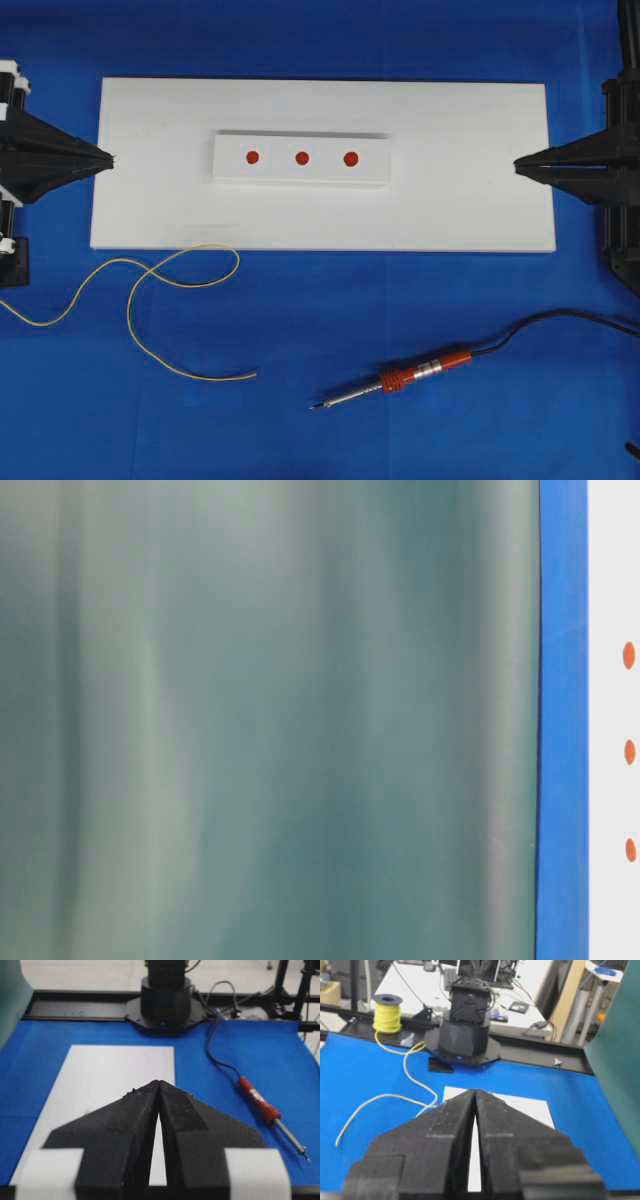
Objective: Touch the tip of the soldering iron to the tip of the solder at the mark.
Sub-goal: 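Lower both grippers toward the yellow solder wire and red soldering iron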
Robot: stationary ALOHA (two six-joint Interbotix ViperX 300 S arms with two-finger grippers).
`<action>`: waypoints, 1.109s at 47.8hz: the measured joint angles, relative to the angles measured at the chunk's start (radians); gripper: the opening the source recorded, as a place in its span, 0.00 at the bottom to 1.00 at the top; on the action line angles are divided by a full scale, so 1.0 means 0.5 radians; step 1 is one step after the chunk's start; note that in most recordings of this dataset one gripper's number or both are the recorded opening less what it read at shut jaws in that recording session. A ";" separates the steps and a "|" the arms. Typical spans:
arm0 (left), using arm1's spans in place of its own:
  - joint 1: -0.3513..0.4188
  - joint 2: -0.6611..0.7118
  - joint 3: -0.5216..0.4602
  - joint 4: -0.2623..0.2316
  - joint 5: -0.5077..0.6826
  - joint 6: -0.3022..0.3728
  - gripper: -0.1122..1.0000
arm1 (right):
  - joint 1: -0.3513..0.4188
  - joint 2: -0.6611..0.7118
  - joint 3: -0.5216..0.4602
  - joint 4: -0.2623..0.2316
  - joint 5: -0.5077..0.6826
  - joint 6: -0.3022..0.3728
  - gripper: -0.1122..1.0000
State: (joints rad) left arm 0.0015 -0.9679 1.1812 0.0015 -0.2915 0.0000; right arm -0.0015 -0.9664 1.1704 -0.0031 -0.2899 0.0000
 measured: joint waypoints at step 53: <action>-0.954 0.902 0.040 -0.009 -0.368 -0.110 0.82 | 0.868 0.816 -0.067 0.083 0.031 0.417 0.90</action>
State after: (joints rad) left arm -0.4755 -0.5170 1.2011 -0.0031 -0.4755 -0.0552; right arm 0.4326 -0.5584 1.1367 0.0383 -0.2746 0.2086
